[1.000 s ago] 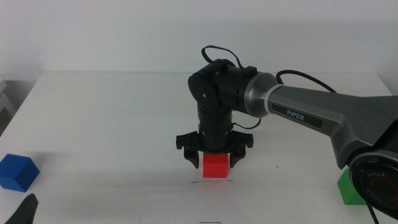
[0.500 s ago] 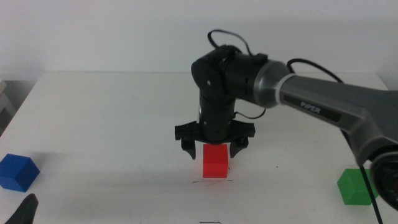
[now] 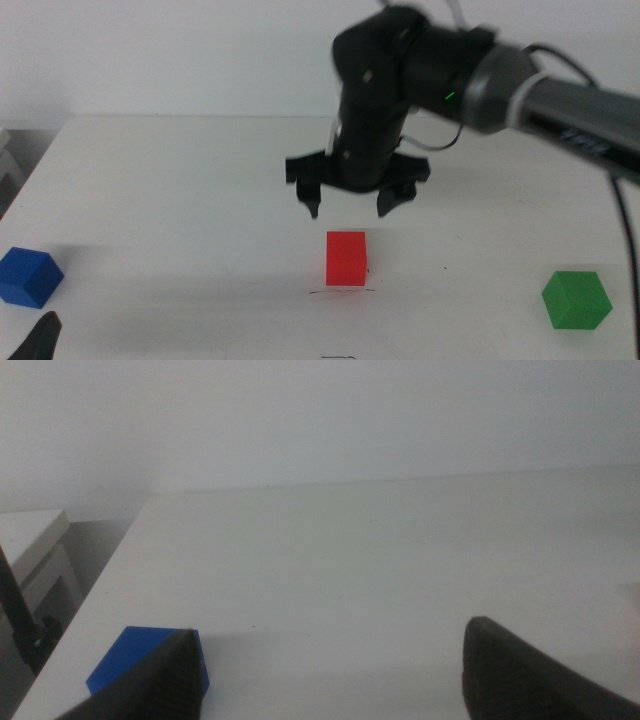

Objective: Stack red cubes first, then green, then blue cubes in a specific spot.

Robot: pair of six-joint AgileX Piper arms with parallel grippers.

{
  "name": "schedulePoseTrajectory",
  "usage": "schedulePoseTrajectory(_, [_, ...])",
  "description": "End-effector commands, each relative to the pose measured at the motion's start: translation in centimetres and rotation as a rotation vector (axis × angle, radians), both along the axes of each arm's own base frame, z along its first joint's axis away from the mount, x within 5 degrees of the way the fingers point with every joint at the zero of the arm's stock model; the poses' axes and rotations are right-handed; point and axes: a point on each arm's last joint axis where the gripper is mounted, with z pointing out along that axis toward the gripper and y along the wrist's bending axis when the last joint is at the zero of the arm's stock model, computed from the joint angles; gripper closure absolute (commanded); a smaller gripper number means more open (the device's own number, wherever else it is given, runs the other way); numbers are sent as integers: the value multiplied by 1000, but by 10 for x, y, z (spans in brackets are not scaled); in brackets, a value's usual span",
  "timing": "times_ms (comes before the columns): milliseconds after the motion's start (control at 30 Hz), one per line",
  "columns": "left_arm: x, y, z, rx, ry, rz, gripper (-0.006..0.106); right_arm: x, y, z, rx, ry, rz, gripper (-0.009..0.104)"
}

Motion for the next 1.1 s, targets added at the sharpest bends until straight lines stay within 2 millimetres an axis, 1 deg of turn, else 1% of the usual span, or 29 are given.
schedulePoseTrajectory(0, [-2, 0, 9, -27, -100, 2, 13, -12, -25, 53, 32, -61, 27, 20])
schedulePoseTrajectory(133, [-2, 0, 9, -27, -100, 2, 13, -18, -49, 82, 55, -127, 69, 20])
schedulePoseTrajectory(200, [-2, 0, 9, -27, -100, 2, 13, -23, -65, 91, 56, -143, 59, 20])
schedulePoseTrajectory(333, [-2, 0, 9, -27, -100, 2, 13, -36, -110, 92, 35, -130, -18, 20])
schedulePoseTrajectory(533, [-2, 0, 9, -27, -100, 2, 13, -68, -181, 93, 17, -186, -108, 20])
schedulePoseTrajectory(667, [-2, 0, 9, -27, -100, 2, 13, -93, -216, 83, -10, -204, -148, 20])
schedulePoseTrajectory(767, [-2, 0, 9, -27, -100, 2, 13, -109, -232, 71, -18, -181, -193, 20])
schedulePoseTrajectory(867, [-2, 0, 9, -27, -100, 2, 13, -119, -241, 63, -30, -163, -221, 20])
schedulePoseTrajectory(933, [-2, 0, 9, -27, -100, 2, 13, -121, -244, 58, -39, -153, -228, 20])
schedulePoseTrajectory(1067, [-2, 0, 9, -27, -100, 2, 13, -119, -244, 56, -54, -159, -181, 18])
